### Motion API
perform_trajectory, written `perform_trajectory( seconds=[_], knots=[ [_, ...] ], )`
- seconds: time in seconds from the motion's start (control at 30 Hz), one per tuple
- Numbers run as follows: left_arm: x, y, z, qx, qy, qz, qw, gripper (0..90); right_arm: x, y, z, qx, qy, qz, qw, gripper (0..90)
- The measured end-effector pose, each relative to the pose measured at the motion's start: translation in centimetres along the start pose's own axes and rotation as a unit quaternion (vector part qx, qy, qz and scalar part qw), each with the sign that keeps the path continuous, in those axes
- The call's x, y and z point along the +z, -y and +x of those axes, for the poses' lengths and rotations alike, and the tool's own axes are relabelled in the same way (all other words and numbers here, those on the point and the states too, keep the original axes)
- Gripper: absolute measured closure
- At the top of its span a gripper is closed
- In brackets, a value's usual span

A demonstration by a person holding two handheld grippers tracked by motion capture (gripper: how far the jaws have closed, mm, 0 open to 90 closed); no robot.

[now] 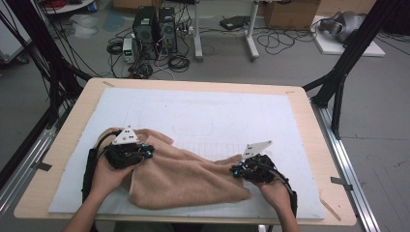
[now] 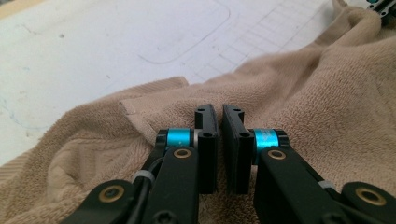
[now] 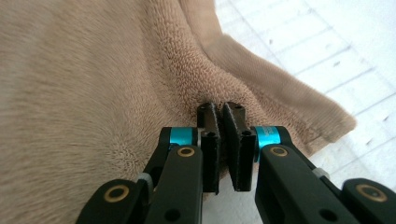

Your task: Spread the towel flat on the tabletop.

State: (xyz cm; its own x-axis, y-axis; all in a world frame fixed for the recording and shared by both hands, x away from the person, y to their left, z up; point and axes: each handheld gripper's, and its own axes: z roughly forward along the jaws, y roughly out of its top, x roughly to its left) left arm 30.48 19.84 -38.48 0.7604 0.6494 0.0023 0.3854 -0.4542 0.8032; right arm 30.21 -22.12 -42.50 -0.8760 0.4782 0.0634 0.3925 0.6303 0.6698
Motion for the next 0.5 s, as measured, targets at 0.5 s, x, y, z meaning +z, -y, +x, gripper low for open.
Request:
perform_trajectory(
  seconds=[0.5],
  knots=[
    [-2.2,-2.5,0.3,-0.001,-0.009,-0.055,0.9985,84.5,-6.7,-3.0,0.4,-0.022,0.032,-0.083,0.9957,85.4]
  ],
)
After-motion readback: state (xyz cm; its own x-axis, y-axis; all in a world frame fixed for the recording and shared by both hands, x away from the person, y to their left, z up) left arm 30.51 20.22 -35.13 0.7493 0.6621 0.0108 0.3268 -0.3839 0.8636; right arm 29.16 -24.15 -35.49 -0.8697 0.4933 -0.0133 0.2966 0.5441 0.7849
